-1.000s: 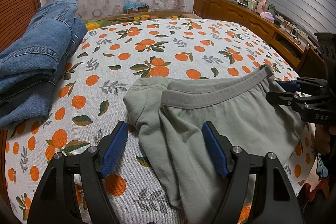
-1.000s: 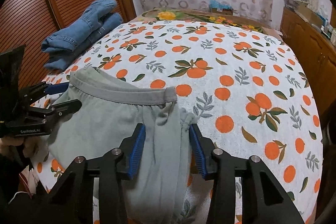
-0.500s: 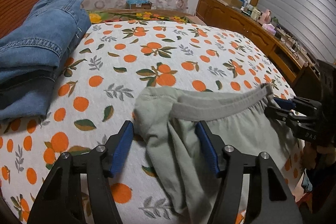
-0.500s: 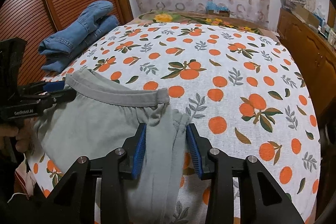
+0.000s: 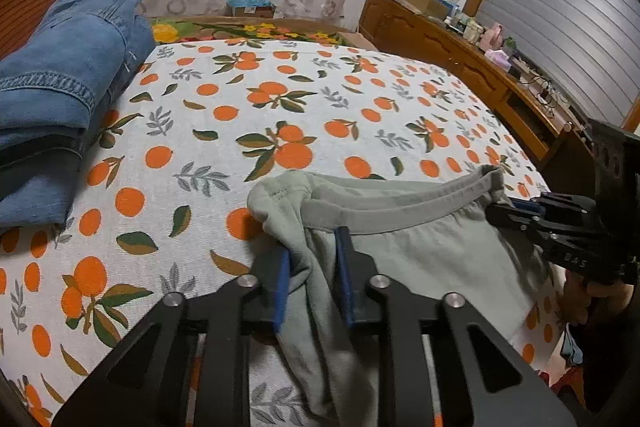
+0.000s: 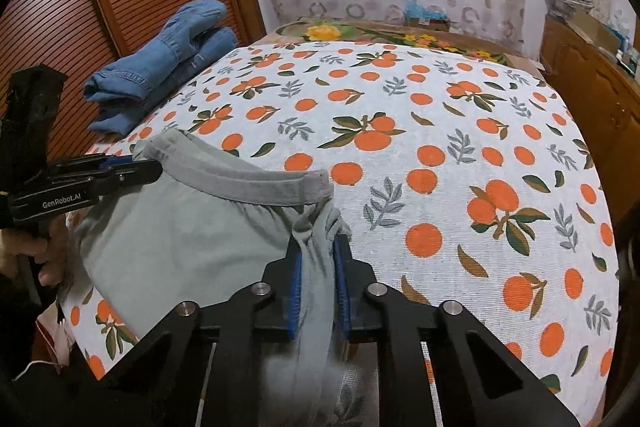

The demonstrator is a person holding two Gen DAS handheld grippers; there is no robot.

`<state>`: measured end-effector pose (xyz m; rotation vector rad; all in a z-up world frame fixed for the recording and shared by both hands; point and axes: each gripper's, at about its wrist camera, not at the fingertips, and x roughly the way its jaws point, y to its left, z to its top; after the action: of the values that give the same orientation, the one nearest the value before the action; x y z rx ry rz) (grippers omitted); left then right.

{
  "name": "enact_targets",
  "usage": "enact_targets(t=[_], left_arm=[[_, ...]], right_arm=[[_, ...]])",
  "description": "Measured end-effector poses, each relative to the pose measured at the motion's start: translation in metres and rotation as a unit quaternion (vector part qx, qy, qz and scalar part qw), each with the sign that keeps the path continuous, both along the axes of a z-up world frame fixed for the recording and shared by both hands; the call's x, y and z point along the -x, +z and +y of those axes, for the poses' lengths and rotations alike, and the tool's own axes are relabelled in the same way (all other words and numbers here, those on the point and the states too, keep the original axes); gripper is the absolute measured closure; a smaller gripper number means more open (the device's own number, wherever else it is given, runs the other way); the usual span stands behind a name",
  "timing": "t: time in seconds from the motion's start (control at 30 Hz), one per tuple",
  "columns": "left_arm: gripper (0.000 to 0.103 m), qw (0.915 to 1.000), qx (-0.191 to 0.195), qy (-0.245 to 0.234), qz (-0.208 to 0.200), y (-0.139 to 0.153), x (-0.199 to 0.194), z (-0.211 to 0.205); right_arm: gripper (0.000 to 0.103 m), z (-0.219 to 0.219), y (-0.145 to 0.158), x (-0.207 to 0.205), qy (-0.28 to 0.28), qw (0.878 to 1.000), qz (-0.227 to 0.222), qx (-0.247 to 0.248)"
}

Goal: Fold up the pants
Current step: 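Close both grippers on the waistband and lift the garment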

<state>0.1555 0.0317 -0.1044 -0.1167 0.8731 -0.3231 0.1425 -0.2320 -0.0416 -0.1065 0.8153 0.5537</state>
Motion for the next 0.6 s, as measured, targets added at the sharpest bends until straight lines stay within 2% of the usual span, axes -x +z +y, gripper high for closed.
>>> enact_targets(t=[0.2, 0.4, 0.6], left_arm=[[0.087, 0.9993, 0.005, -0.005, -0.036, 0.023, 0.019, -0.004], [0.088, 0.9966, 0.004, -0.011, -0.082, 0.056, 0.038, -0.011], [0.088, 0.9921, -0.015, -0.012, -0.124, 0.084, 0.051, -0.017]], right_arm=[[0.092, -0.005, 0.007, 0.009, -0.004, 1.000, -0.013, -0.022], [0.092, -0.009, 0.027, 0.030, -0.008, 0.998, -0.056, -0.035], [0.092, -0.012, 0.049, 0.047, -0.008, 0.995, -0.095, -0.040]])
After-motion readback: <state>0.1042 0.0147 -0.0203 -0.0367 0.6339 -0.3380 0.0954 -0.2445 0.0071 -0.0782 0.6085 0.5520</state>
